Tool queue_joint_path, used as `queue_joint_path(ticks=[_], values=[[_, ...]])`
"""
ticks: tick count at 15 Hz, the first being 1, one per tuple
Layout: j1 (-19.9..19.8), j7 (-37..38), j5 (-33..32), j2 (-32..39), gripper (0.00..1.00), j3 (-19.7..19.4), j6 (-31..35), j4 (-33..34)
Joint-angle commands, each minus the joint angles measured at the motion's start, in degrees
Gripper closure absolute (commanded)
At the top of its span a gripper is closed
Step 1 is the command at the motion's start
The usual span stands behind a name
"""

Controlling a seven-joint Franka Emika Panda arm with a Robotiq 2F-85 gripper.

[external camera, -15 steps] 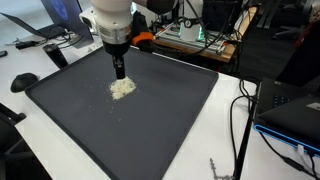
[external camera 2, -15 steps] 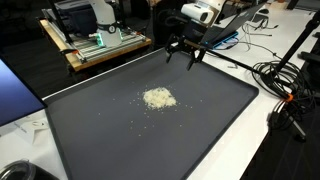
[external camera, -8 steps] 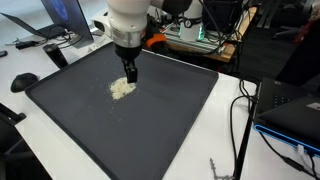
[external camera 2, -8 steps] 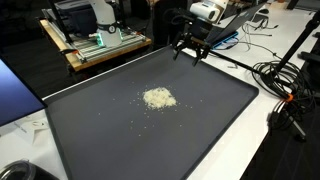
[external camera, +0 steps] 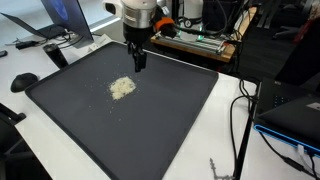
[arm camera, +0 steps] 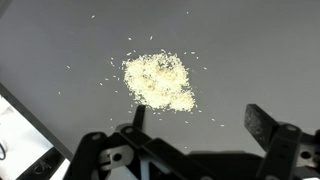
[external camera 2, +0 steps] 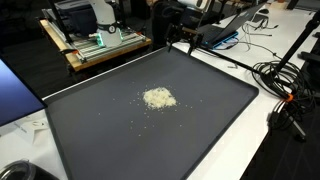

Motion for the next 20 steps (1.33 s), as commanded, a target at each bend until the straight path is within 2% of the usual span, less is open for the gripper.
queue_joint_path(ticks=[1,5,7,11,14,20], values=[[-3.76,-1.05,0.61,-10.43,0.00,0.86,9.69,-13.71],[-8.18,-3.23,3.17,-16.65,0.00,0.62,19.07,-23.00],[-10.77,-7.18,8.15,-18.02,0.00,0.50,22.51,-26.30],[-14.81,-21.29,24.08,-18.71,0.00,0.04,27.88,-30.67],[-16.74,-33.04,36.54,-18.39,0.00,-0.20,28.19,-30.93],[-20.27,-50.36,51.91,-15.31,0.00,-1.88,24.01,-27.22]])
